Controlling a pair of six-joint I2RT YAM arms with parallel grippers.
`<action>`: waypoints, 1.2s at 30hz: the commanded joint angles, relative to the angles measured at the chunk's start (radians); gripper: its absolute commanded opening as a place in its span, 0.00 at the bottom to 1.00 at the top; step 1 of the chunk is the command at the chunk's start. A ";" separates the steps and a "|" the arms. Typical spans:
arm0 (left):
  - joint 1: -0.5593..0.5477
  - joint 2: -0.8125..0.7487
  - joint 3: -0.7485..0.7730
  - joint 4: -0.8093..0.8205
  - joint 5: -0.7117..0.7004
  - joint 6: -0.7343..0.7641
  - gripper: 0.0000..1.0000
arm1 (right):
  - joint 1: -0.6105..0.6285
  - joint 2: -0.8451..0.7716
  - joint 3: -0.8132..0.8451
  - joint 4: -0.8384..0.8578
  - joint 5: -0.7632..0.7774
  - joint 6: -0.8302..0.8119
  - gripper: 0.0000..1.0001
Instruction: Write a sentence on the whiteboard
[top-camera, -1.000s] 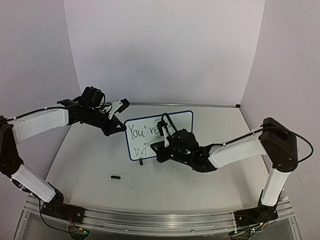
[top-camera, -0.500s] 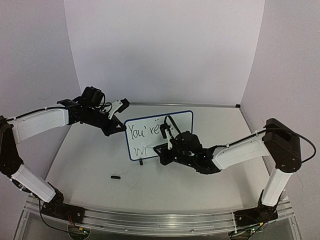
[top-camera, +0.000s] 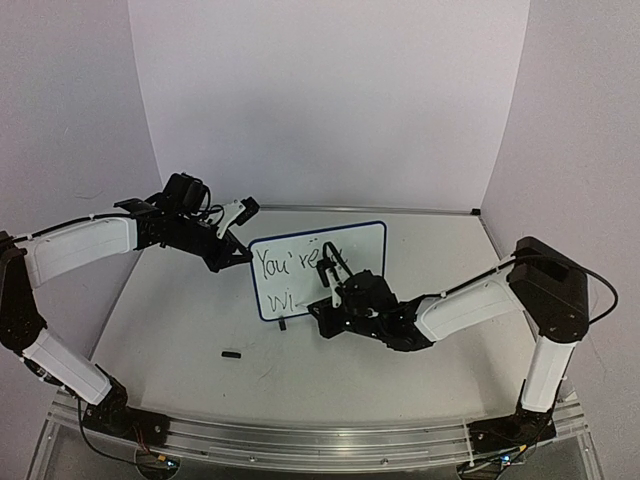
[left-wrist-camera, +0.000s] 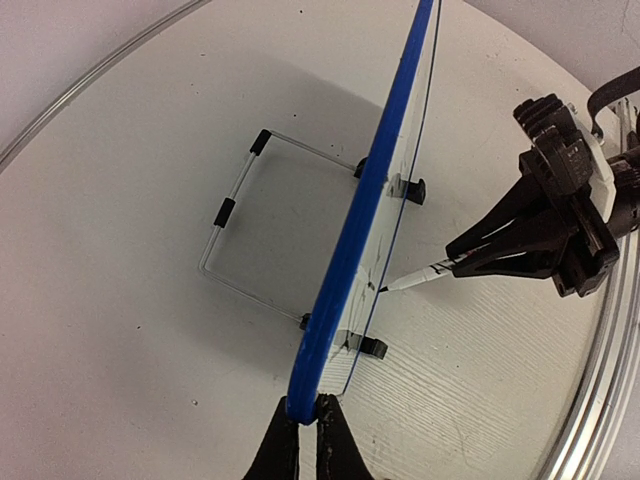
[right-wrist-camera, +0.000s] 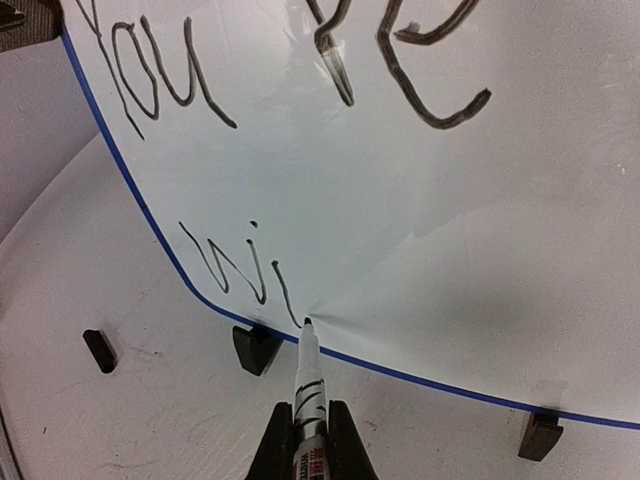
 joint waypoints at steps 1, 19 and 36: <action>0.001 0.030 0.000 -0.054 -0.095 0.029 0.00 | -0.005 0.025 0.044 -0.004 0.027 0.002 0.00; 0.001 0.027 0.001 -0.055 -0.098 0.029 0.00 | -0.005 -0.043 0.050 0.004 0.117 -0.006 0.00; 0.001 0.021 0.000 -0.056 -0.098 0.028 0.00 | -0.005 -0.073 0.009 0.019 0.181 0.019 0.00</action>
